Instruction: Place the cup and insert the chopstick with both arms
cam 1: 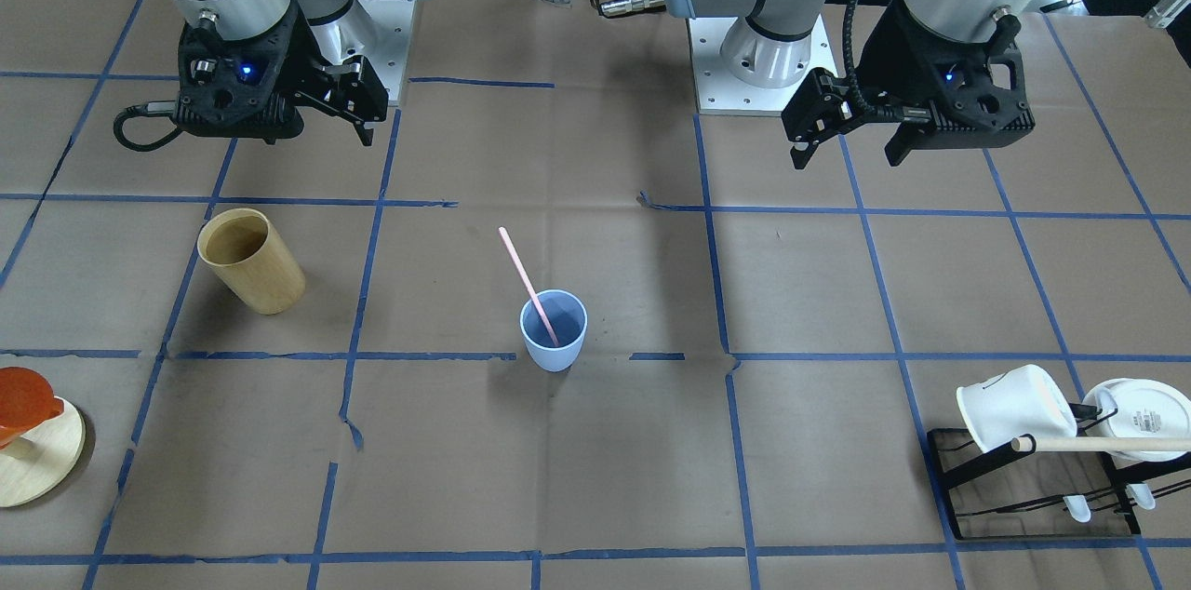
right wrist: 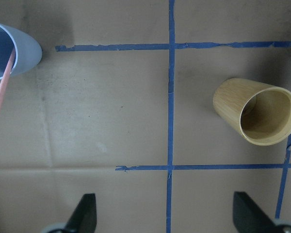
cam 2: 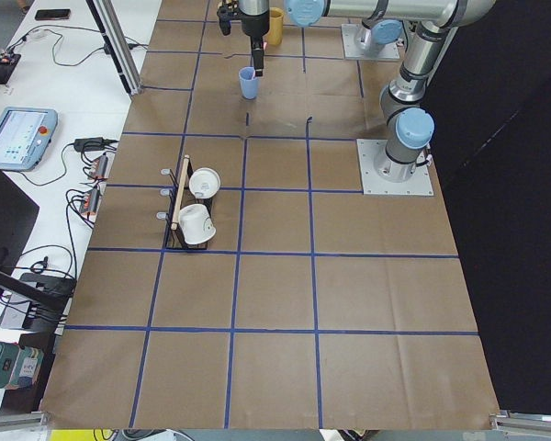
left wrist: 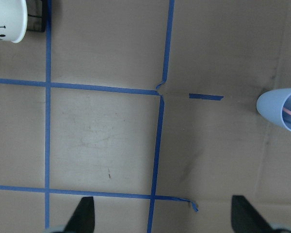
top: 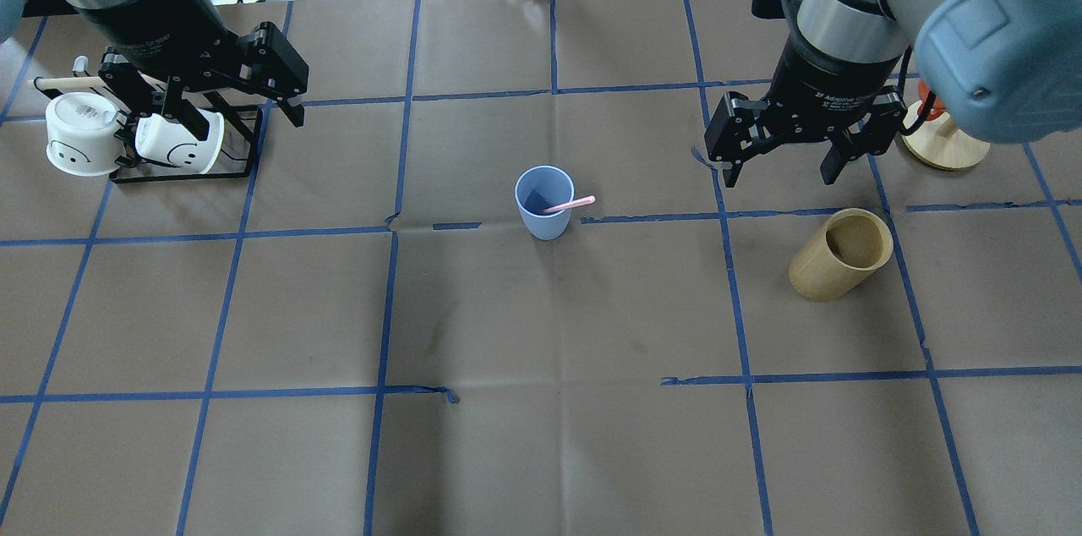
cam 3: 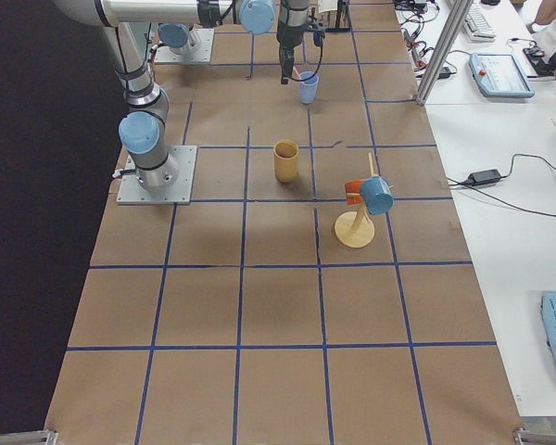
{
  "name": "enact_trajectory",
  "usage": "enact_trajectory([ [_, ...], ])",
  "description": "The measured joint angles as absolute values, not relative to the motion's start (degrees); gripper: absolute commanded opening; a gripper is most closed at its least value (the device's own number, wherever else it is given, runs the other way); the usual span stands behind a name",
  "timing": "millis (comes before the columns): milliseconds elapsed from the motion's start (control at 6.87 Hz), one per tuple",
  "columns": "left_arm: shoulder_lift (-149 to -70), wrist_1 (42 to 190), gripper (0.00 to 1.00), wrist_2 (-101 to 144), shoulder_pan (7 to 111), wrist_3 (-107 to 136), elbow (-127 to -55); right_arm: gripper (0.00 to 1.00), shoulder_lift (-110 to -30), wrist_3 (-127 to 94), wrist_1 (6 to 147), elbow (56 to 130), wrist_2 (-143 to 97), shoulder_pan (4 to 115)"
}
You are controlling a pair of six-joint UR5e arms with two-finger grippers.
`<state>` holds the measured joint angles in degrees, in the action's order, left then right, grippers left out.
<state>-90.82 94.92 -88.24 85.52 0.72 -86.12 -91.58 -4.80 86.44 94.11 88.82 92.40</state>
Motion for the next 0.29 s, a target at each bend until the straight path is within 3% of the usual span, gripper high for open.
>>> enact_trajectory([
  [291,-90.8,94.9,1.0,-88.2,85.5,0.7,-86.1,1.0,-91.7,-9.5,86.4,94.2,88.6,92.5],
])
